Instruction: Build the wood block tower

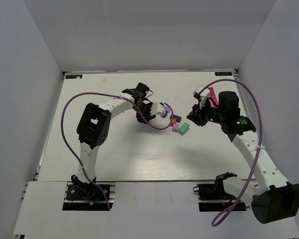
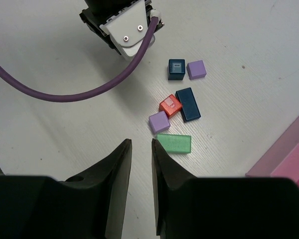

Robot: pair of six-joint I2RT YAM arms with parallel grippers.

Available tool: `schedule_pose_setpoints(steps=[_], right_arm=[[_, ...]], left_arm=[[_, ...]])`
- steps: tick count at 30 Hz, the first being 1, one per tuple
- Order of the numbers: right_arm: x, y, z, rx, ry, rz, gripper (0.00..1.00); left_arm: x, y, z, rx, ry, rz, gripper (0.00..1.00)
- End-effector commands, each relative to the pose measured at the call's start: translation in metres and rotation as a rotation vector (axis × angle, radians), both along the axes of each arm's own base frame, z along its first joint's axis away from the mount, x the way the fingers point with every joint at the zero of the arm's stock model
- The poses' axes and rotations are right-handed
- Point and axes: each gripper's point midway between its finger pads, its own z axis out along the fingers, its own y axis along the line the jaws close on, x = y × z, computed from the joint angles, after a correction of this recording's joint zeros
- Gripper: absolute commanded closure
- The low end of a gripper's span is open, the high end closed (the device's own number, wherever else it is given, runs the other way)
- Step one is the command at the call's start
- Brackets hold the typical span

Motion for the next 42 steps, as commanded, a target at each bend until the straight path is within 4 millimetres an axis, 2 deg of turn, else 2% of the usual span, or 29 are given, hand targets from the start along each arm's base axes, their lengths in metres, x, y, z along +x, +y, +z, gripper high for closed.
schedule_pose_setpoints(steps=[1, 8, 23, 25, 28, 29, 30, 34, 37, 39, 42], right_arm=[[0.003, 0.001, 0.002, 0.000, -0.034, 0.008, 0.71], [0.002, 0.002, 0.001, -0.001, -0.028, 0.009, 0.71], [0.001, 0.001, 0.002, 0.003, -0.030, 0.007, 0.70], [0.001, 0.002, 0.002, 0.003, -0.029, 0.010, 0.68], [0.001, 0.001, 0.002, 0.002, -0.029, 0.007, 0.68], [0.001, 0.002, 0.003, 0.004, -0.033, 0.009, 0.68], [0.002, 0.001, 0.001, 0.001, -0.028, 0.008, 0.68], [0.002, 0.001, 0.002, 0.002, -0.033, 0.007, 0.68], [0.002, 0.001, 0.000, -0.002, -0.028, 0.006, 0.68], [0.003, 0.000, 0.001, -0.002, -0.029, 0.002, 0.68], [0.004, -0.001, 0.001, -0.009, -0.036, -0.004, 0.67]], left_arm=[[0.009, -0.005, 0.014, -0.036, -0.041, -0.016, 0.85], [0.007, 0.002, 0.010, -0.007, -0.038, 0.012, 0.74], [0.004, 0.007, 0.006, 0.007, -0.027, 0.052, 0.62], [0.005, 0.008, 0.006, 0.014, -0.031, 0.055, 0.46], [0.003, 0.010, 0.003, 0.019, -0.023, 0.055, 0.42], [0.003, 0.010, 0.003, 0.019, -0.023, 0.055, 0.38], [0.003, 0.010, 0.003, 0.019, -0.023, 0.055, 0.01], [0.002, 0.010, 0.003, 0.018, -0.019, 0.063, 0.00], [0.009, 0.008, 0.012, 0.003, -0.052, 0.075, 0.00], [0.011, 0.008, 0.022, -0.008, -0.074, 0.091, 0.00], [0.023, 0.006, 0.051, -0.050, -0.162, 0.131, 0.00]])
